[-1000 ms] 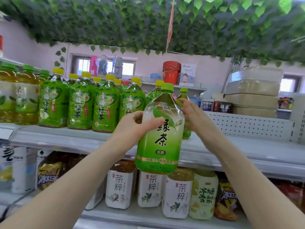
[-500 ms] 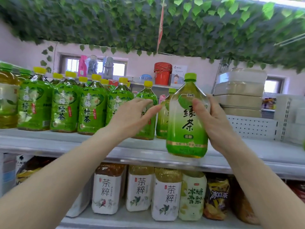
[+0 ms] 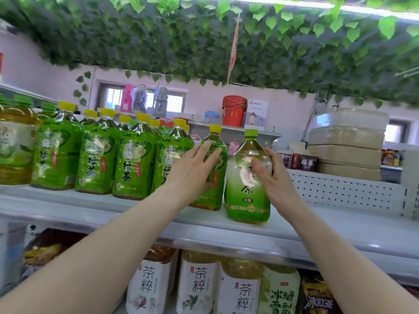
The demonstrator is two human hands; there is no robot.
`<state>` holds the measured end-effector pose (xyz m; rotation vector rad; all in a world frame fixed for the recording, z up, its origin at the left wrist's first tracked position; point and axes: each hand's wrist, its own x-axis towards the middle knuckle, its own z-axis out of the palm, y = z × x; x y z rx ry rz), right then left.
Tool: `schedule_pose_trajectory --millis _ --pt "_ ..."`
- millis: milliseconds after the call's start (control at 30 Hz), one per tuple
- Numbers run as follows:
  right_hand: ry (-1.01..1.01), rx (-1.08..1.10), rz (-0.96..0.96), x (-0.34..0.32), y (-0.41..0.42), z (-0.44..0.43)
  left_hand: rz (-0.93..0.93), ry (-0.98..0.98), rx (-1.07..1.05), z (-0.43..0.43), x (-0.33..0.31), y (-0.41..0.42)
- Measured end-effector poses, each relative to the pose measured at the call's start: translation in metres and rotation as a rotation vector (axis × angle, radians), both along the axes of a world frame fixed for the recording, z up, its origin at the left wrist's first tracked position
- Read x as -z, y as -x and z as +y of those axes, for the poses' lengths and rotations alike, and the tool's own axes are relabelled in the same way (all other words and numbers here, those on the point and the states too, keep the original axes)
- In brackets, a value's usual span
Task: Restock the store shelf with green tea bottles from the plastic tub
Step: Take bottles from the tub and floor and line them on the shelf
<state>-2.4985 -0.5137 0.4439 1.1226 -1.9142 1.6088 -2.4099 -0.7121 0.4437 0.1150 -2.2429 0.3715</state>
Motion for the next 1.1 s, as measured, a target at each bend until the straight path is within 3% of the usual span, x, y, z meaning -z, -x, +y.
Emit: schedule_pose_trajectory --millis 100,267,367,467,1100 --pt "-0.056 0.087 0.040 0.003 0.008 0.000 0.013 -0.028 0.031 0.000 0.003 0.000" --pt "-0.217 0.393 0.389 -0.002 -0.001 0.020 0.036 -0.099 0.086 0.001 0.007 0.001" --pt "-0.462 0.505 0.611 0.006 -0.024 0.021 0.042 -0.106 0.092 0.001 0.009 0.002" --pt "-0.655 0.571 0.713 0.014 -0.032 0.010 0.062 -0.111 0.092 0.001 0.010 0.002" --pt "-0.761 0.709 0.783 0.014 0.019 -0.013 0.105 -0.106 0.075 0.004 0.011 0.003"
